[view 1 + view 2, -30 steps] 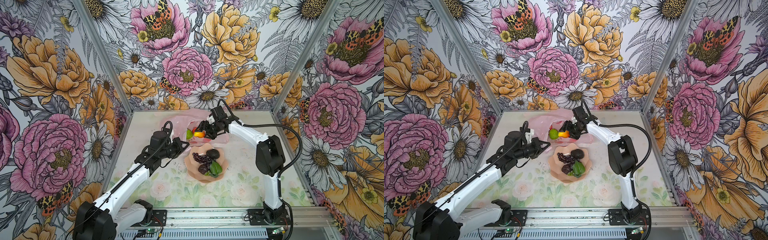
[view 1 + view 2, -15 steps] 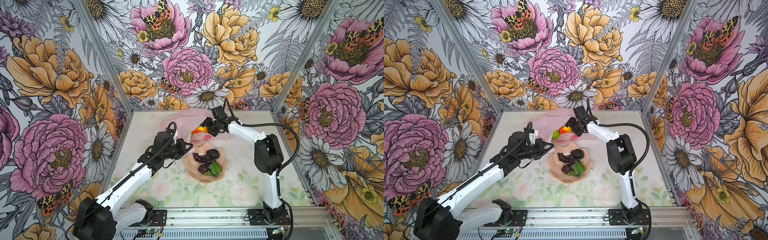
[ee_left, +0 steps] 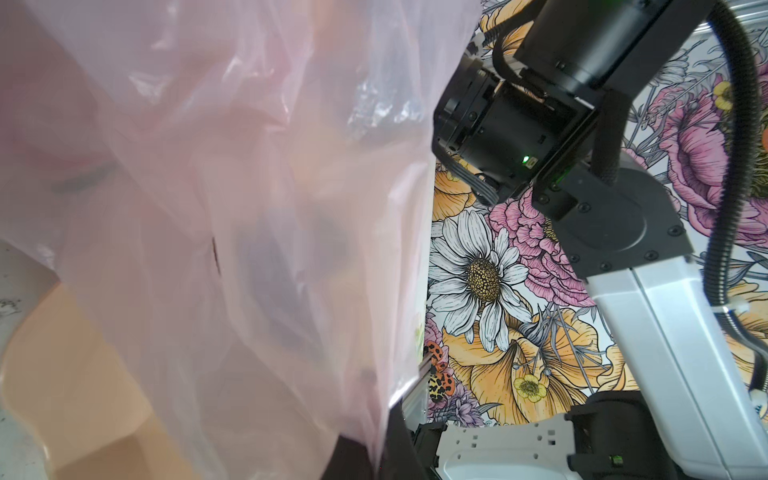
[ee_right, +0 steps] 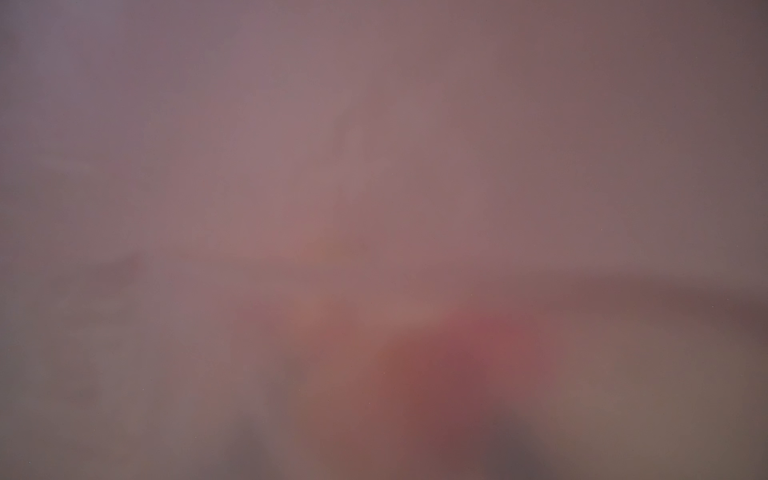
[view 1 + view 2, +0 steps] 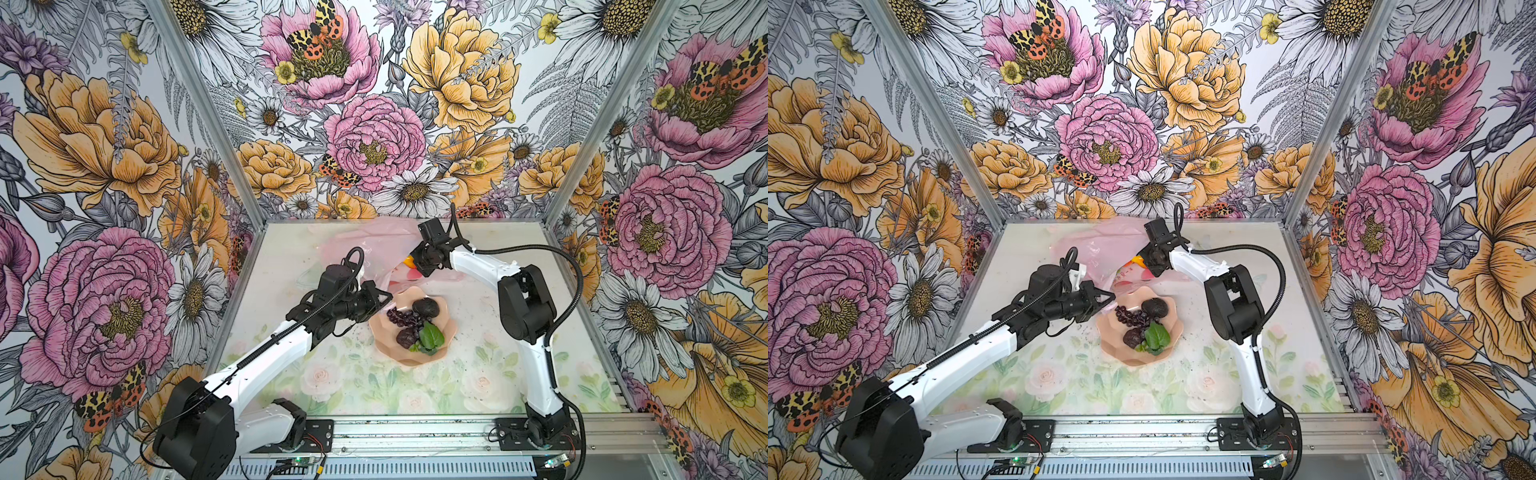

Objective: Place the fruits into the plastic bag
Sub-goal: 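Lower the mango into the pink bag and open the right gripper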

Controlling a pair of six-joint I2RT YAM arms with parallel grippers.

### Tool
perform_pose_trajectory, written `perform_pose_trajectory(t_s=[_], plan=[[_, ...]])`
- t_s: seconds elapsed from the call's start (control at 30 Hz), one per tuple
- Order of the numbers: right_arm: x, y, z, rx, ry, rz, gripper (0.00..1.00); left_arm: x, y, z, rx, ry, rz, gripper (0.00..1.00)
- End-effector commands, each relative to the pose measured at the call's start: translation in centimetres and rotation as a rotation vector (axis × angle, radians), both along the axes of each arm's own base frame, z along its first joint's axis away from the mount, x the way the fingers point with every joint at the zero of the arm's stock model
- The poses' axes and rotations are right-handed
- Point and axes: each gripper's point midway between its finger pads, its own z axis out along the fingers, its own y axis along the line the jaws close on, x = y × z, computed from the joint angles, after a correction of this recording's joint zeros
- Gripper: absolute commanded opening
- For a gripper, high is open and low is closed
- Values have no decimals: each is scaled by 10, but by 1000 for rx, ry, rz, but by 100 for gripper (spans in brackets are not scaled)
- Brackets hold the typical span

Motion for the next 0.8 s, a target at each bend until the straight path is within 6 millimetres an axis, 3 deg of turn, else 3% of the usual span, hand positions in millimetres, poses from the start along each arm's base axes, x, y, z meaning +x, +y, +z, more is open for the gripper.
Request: perform_pose_trajectory(t_s=[0.0, 0.23, 0.63, 0.77], plan=[[16, -7, -6, 12, -23, -90, 66, 3, -8, 15, -30, -44, -16, 0], [28, -2, -14, 77, -29, -135, 73, -3, -11, 8, -25, -32, -28, 0], [40, 5, -1, 158, -78, -127, 92, -5, -11, 7, -29, -33, -32, 0], [38, 8, 2, 182, -79, -104, 92, -5, -11, 6, -28, -31, -30, 0]])
